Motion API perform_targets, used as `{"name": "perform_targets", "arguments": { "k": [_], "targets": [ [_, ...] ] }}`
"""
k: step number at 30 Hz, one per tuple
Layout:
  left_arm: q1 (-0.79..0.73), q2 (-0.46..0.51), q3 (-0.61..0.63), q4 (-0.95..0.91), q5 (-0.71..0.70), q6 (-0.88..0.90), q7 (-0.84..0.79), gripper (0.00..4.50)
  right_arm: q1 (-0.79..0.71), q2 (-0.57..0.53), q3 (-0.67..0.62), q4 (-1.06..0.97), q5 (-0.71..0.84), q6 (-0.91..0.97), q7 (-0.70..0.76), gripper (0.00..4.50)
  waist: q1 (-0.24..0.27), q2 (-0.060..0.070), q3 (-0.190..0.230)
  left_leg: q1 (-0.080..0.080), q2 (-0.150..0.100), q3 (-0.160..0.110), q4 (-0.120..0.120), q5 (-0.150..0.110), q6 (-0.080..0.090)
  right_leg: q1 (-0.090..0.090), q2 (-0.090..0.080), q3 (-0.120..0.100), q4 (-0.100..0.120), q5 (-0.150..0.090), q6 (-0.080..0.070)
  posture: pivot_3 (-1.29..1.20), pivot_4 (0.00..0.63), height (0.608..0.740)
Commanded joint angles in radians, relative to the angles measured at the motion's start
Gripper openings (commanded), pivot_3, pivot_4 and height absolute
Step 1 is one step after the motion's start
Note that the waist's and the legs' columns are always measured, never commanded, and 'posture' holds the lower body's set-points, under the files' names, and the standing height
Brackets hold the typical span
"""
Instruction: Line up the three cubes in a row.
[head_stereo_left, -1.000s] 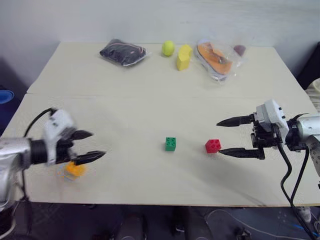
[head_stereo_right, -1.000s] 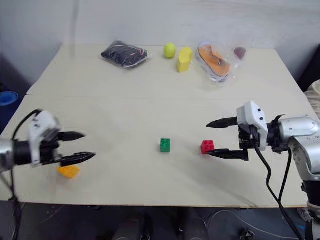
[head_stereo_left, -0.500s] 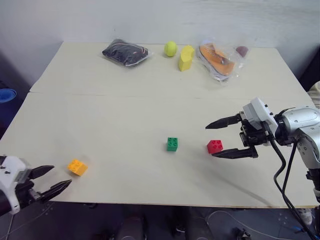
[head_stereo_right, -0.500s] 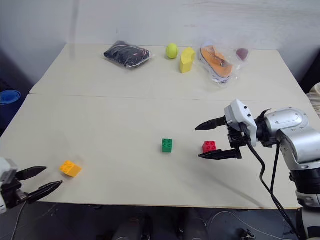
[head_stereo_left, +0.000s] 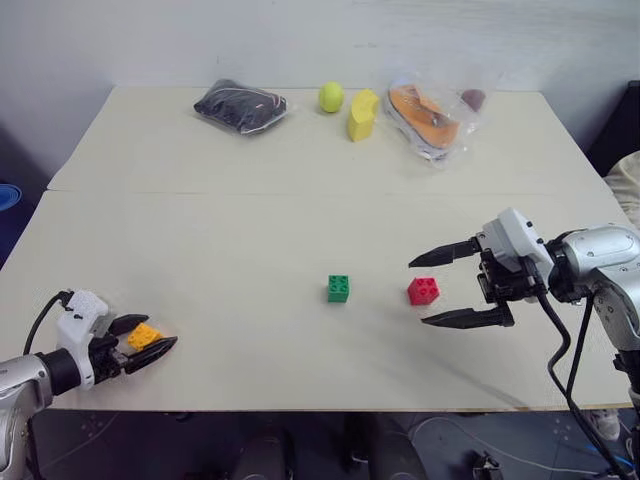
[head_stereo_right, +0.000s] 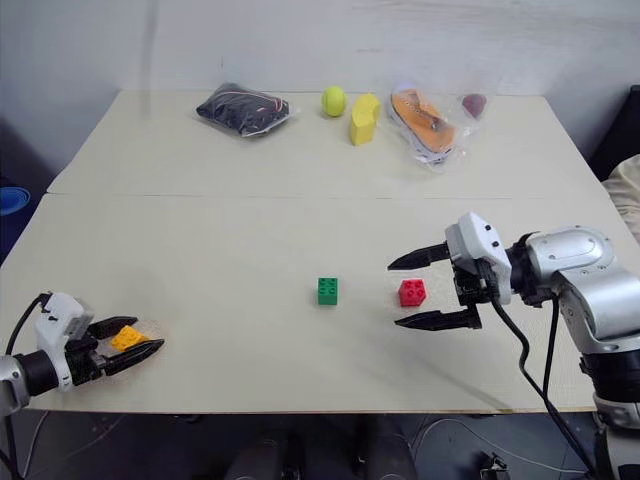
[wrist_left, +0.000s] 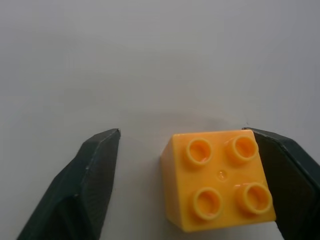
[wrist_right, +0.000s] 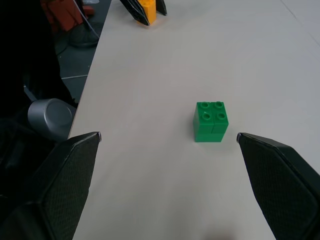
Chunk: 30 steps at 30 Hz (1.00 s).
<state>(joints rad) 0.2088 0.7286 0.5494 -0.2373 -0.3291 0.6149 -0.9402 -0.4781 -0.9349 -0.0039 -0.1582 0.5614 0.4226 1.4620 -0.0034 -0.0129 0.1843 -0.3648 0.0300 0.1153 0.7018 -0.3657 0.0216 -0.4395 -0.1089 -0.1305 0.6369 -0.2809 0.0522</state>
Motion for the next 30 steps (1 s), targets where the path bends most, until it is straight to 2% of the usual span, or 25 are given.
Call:
{"name": "perform_targets", "arguments": {
  "k": [1, 6, 11, 16, 20, 24, 27, 30],
  "targets": [
    [0.013, 0.029, -0.011, 0.005, -0.018, -0.028, -0.012, 2.87, 0.014, -0.019, -0.049, -0.031, 0.013, -0.007, -0.011, 4.50, 0.000, 0.000, 0.000, 0.000, 0.000, 0.000, 0.000, 0.000, 0.000, 0.000, 0.000, 0.000, 0.000, 0.000, 0.000, 0.00, 0.150, 0.740],
    [-0.030, 0.066, -0.038, 0.003, -0.046, -0.043, -0.034, 1.52, 0.028, -0.024, -0.057, -0.030, 0.010, -0.021, -0.011, 4.50, 0.002, 0.000, 0.000, 0.000, 0.000, 0.000, 0.000, 0.000, 0.000, 0.000, 0.000, 0.000, 0.000, 0.000, 0.000, 0.00, 0.150, 0.740],
    [-0.195, 0.164, -0.194, 0.019, -0.073, -0.081, -0.176, 1.53, 0.034, -0.025, -0.061, -0.020, 0.002, -0.035, -0.012, 4.50, 0.006, 0.000, 0.000, 0.000, -0.001, 0.000, 0.000, 0.000, 0.000, 0.000, -0.001, 0.000, 0.000, 0.000, 0.000, 0.00, 0.150, 0.740],
    [-0.503, 0.230, -0.445, 0.194, 0.010, -0.225, -0.350, 1.53, 0.072, -0.040, -0.079, -0.034, -0.007, -0.039, -0.025, 4.50, 0.004, 0.000, 0.000, 0.000, -0.001, 0.001, 0.000, 0.001, 0.000, 0.000, 0.000, -0.001, 0.000, 0.000, 0.000, 0.00, 0.150, 0.740],
    [-0.724, 0.194, -0.606, 0.375, 0.085, -0.353, -0.467, 1.53, 0.109, -0.047, -0.105, -0.057, -0.002, -0.026, -0.053, 4.50, 0.005, 0.000, 0.000, -0.001, -0.001, 0.004, 0.000, 0.002, 0.000, -0.001, 0.008, -0.001, 0.003, 0.000, 0.001, 0.00, 0.150, 0.740],
    [-0.938, 0.061, -0.745, 0.592, 0.173, -0.478, -0.525, 1.53, 0.191, -0.051, -0.152, -0.126, 0.013, 0.000, -0.107, 4.50, 0.011, 0.000, 0.000, -0.002, -0.001, 0.006, 0.001, 0.002, 0.000, -0.003, 0.012, -0.002, 0.005, 0.001, 0.001, 0.00, 0.150, 0.740],
    [-1.032, -0.032, -0.807, 0.744, 0.234, -0.575, -0.531, 1.53, 0.255, -0.054, -0.197, -0.176, 0.026, 0.025, -0.148, 4.50, 0.025, 0.000, 0.000, -0.003, -0.001, 0.007, 0.002, 0.002, 0.001, -0.003, 0.013, -0.002, 0.005, 0.001, 0.002, 0.00, 0.150, 0.740],
    [-1.076, -0.082, -0.825, 0.837, 0.265, -0.632, -0.530, 1.53, 0.296, -0.059, -0.226, -0.186, 0.024, 0.030, -0.172, 4.50, 0.025, 0.000, 0.000, -0.003, -0.001, 0.008, 0.002, 0.002, 0.001, -0.004, 0.013, -0.002, 0.005, 0.002, 0.003, 0.00, 0.150, 0.740]
  ]
}}
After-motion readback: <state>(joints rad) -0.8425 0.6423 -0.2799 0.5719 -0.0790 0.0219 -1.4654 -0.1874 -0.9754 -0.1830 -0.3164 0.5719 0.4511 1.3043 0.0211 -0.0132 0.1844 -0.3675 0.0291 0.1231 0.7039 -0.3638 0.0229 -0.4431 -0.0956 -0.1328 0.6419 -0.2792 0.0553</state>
